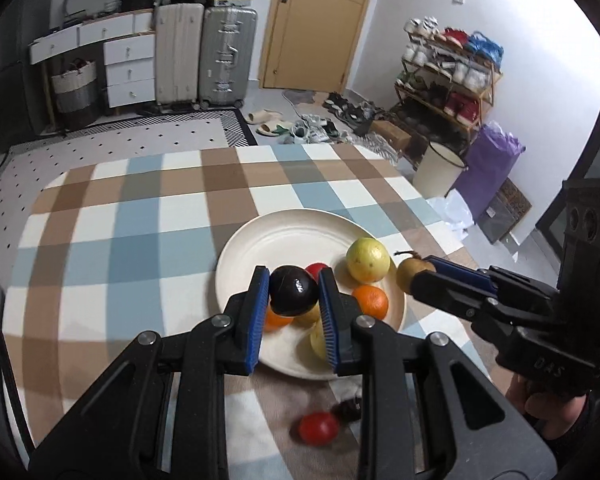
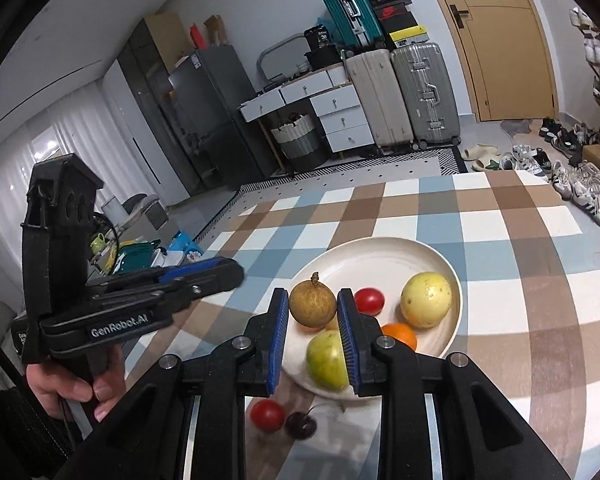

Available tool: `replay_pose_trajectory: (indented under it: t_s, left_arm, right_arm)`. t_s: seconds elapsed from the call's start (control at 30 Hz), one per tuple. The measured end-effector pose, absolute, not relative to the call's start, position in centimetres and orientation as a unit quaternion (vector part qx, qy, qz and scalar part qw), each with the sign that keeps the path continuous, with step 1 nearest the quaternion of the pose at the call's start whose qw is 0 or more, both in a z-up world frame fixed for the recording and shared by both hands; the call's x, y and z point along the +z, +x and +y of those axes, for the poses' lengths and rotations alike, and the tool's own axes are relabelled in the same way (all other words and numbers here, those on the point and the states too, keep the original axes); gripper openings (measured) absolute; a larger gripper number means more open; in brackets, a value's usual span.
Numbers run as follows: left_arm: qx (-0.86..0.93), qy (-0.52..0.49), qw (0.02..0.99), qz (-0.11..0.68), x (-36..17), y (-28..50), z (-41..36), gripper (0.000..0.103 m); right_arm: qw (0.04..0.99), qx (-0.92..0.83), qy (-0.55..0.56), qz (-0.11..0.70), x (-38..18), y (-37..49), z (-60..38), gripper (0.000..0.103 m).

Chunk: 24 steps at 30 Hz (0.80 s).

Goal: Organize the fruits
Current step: 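Carry the plum and brown fruit over the plate and release both onto it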

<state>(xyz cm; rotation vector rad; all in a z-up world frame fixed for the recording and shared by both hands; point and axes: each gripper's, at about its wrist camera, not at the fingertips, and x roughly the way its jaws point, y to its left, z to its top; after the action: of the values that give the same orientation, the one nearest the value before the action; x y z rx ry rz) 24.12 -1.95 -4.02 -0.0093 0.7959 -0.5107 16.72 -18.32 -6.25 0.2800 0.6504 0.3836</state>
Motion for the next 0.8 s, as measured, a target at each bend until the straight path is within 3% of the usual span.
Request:
replay_pose_trajectory:
  t_s: [0.53,0.6,0.63,0.67,0.73,0.8]
  left_arm:
    - [-0.271,0.031,0.867,0.417,-10.3,29.4,-6.8,0.023]
    - [-0.272,0.037,0.868,0.415,-10.4,29.4,-7.1,0.025]
    - [-0.276,0.035,0.867,0.413,-10.3,29.3,-7.1,0.029]
    - [-0.28,0.035,0.867,0.41,-10.2,29.2,-7.1,0.04]
    - [-0.279,0.036,0.871,0.404,-9.7,28.9,-6.8,0.054]
    - [-0.274,0.025,0.875,0.397,-8.9,28.5,-6.1,0.057]
  right_arm:
    - [0.906,0.174,0.126,0.365,-11.4,20.5,-18.4,0.025]
    - [0.911,0.159,0.115,0.363,-11.4,20.3,-18.5,0.038]
    - [0.913,0.155,0.114,0.359,-11.3,20.1,-18.7,0.043]
    - [0.916,0.149,0.112,0.355,-11.2,19.8,-18.9,0.049]
    - [0.918,0.144,0.115,0.351,-11.0,19.4,-19.6,0.052]
    - [0.919,0.143,0.122,0.347,-10.6,18.9,-20.1,0.052]
